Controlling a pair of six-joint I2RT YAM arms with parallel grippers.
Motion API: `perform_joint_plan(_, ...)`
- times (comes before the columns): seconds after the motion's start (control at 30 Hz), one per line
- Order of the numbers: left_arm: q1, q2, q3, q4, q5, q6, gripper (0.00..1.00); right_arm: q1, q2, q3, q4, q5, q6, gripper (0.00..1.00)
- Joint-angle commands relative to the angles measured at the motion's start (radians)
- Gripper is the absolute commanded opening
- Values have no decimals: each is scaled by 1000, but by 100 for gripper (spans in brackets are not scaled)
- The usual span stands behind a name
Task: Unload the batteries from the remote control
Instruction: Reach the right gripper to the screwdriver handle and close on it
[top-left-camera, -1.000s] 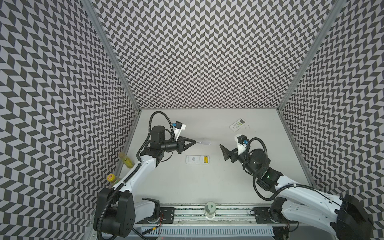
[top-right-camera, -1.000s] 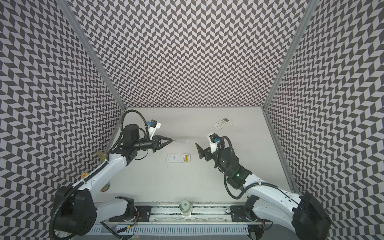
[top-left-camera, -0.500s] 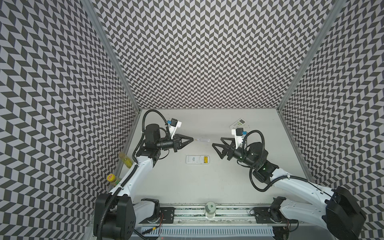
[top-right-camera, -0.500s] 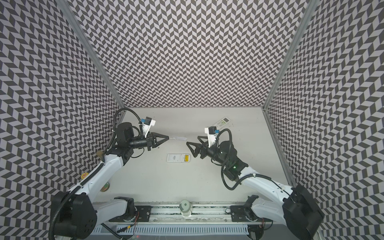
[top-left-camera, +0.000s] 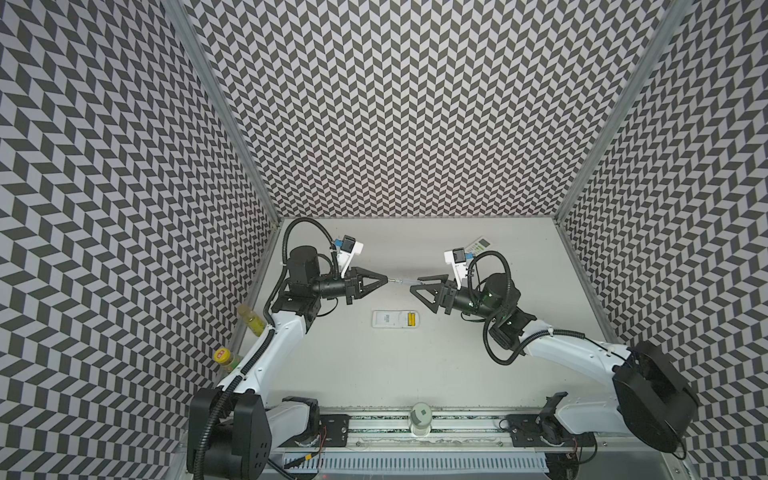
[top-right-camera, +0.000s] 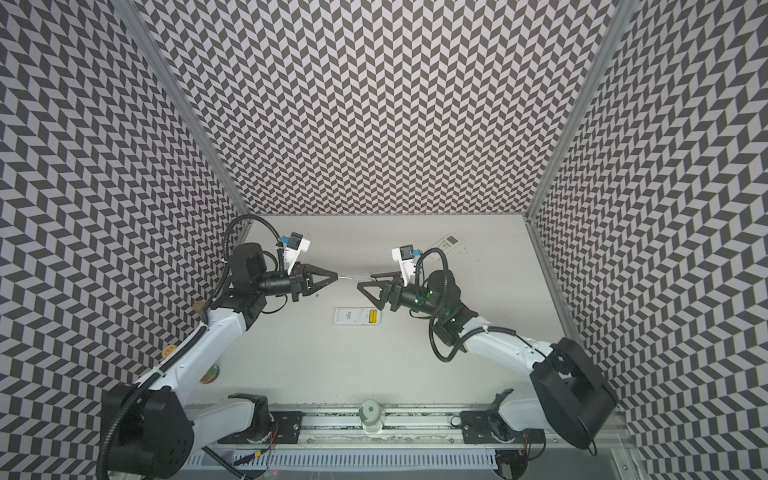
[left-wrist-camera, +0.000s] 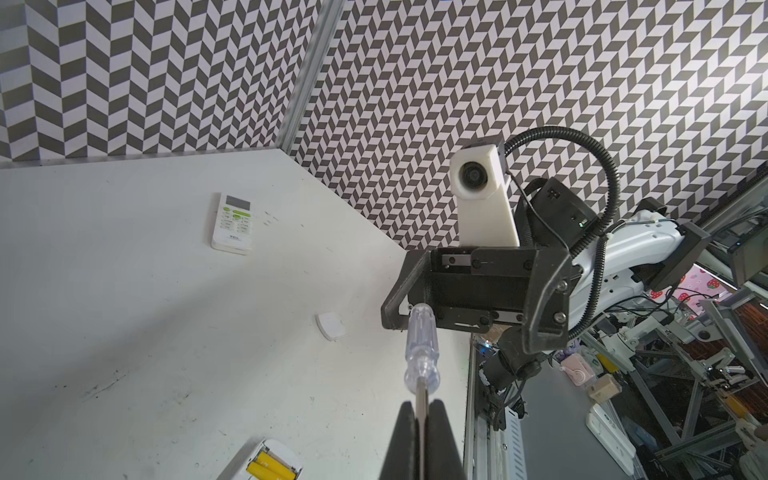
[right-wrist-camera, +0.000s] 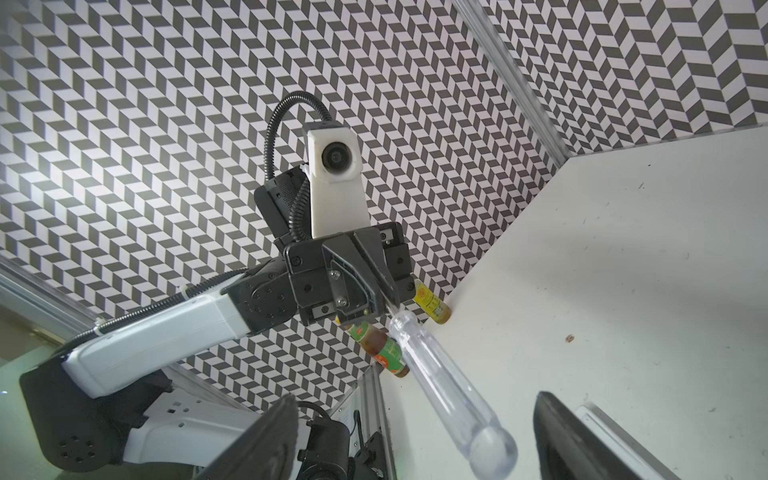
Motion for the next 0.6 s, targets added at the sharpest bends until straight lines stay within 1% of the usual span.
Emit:
perform_joint_plan(0.0,-4,-17,27,36,41,-4,0,-4,47,2,208,-81,112,83)
perform_joint_plan(0.17,-8,-17,21,47,56,-10,0,-7,166,-17,509,-164,276,77)
perform_joint_plan(0.3,-10,-16,19,50,60,-13,0,-8,255,-22,715,-193,407,70)
perform_joint_plan(0.37,-11,-17,17,52,59,-13,0,-8,286,-15,763,-206,437,65)
perform_joint_plan(0.43,-11,-15,13,52,57,-12,0,-8,301,-9,779,-211,447,64)
perform_joint_plan(0.57,-15,-12,12,53,55,-13,0,-7,303,0,750,-211,429,62)
